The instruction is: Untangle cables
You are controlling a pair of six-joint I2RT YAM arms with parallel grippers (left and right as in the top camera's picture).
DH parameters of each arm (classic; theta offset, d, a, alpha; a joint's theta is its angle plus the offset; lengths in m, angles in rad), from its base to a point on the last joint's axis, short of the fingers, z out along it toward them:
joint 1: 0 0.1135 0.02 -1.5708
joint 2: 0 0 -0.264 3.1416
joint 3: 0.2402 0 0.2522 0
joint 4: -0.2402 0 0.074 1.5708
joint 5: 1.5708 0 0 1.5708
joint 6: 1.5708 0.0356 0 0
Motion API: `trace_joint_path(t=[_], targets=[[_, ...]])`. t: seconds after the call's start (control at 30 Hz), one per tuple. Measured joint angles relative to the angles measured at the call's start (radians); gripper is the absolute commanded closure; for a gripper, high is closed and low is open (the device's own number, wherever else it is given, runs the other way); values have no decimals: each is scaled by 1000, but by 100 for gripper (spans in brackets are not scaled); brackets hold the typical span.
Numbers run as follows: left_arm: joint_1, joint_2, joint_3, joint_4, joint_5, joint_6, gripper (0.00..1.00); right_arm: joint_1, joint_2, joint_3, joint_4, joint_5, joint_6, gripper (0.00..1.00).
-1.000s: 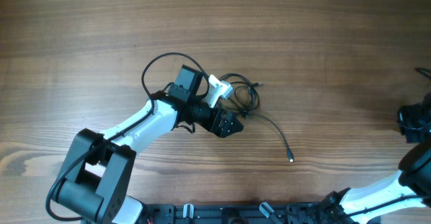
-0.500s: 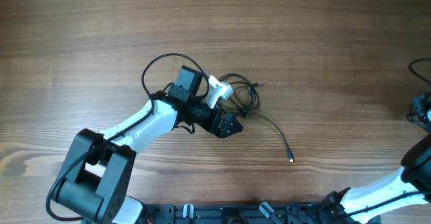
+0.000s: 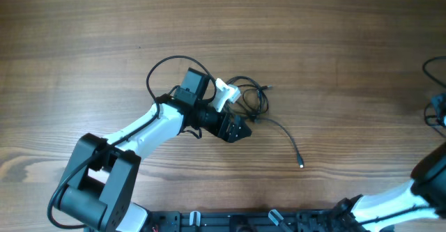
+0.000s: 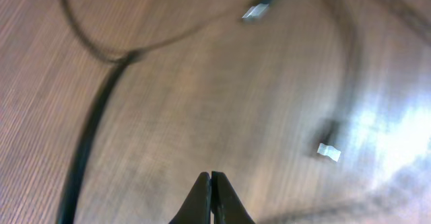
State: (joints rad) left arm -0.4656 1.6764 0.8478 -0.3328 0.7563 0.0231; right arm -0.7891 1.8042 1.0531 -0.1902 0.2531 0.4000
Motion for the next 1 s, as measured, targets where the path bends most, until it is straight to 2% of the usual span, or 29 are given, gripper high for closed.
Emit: trace_joint_path(t=[0.23, 0.3, 0.37, 0.43, 0.5, 0.53, 0.6, 0.67, 0.77, 0.8, 0.93, 1.0], targets=[[0, 0, 0, 0, -14, 0, 2, -20, -325, 2, -279, 187, 198, 96], [0, 0, 0, 0, -30, 0, 2, -20, -418, 2, -316, 152, 230, 95], [0, 0, 0, 0, -45, 0, 9, -22, -480, 2, -330, 26, 244, 93], [0, 0, 0, 0, -72, -6, 14, -26, -513, 2, -354, -271, 230, 84], [2, 0, 0, 2, -102, -9, 15, -14, -512, 0, -438, -619, 159, 63], [6, 0, 0, 9, -109, -15, 16, 0, -511, 2, -501, -720, 110, 55], [35, 0, -2, 52, -114, -60, 17, 55, -507, -1, -684, -868, -24, 47], [100, 0, -1, 80, -103, -130, 19, 114, -496, -4, -816, -893, -151, 37], [209, -8, 10, 79, 36, -226, 22, 207, -491, -5, -936, -848, -279, 18], [244, -21, 23, 79, 130, -262, 23, 237, -491, -5, -948, -838, -296, 14], [306, -121, 68, 92, 503, -373, 37, 405, -487, -5, -979, -846, -417, 7], [320, -169, 73, 93, 582, -397, 41, 526, -476, -5, -985, -860, -482, 6]])
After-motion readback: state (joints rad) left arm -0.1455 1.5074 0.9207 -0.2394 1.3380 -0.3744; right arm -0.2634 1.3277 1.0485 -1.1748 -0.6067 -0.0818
